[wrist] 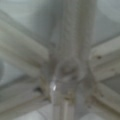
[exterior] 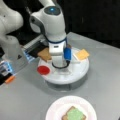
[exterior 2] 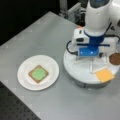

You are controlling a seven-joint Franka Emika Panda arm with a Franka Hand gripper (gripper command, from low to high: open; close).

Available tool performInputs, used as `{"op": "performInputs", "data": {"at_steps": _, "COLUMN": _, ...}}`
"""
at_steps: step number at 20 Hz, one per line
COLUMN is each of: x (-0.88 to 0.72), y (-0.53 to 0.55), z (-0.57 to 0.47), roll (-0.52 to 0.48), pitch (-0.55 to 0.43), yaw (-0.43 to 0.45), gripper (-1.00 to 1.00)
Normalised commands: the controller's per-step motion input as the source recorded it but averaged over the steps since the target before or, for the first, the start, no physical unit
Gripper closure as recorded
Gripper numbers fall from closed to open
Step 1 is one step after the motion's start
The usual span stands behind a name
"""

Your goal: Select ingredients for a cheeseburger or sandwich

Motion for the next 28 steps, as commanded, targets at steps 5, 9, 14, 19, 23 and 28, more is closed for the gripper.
{"op": "performInputs", "data": {"at_steps": 5, "x": -0.05, "y": -0.04, "z": 0.02, "roll": 0.118, "pitch": 0.027, "yaw": 0.261, "gripper": -1.0}}
{"op": "performInputs", "data": {"at_steps": 9, "x": -0.04, "y": -0.06, "z": 0.03, "roll": 0.105, "pitch": 0.04, "yaw": 0.161, "gripper": -1.0}}
{"op": "performInputs", "data": {"at_steps": 14, "x": -0.01, "y": -0.07, "z": 0.02, "roll": 0.089, "pitch": 0.028, "yaw": 0.16, "gripper": -1.0}}
{"op": "performInputs", "data": {"at_steps": 19, "x": 0.03, "y": -0.06, "z": 0.0, "roll": 0.059, "pitch": 0.032, "yaw": 0.217, "gripper": -1.0}}
{"op": "performInputs", "data": {"at_steps": 23, "x": 0.07, "y": -0.03, "z": -0.01, "roll": 0.045, "pitch": 0.037, "yaw": 0.298, "gripper": -1.0}}
{"op": "performInputs", "data": {"at_steps": 28, "x": 0.1, "y": -0.03, "z": -0.02, "roll": 0.053, "pitch": 0.036, "yaw": 0.284, "gripper": -1.0}}
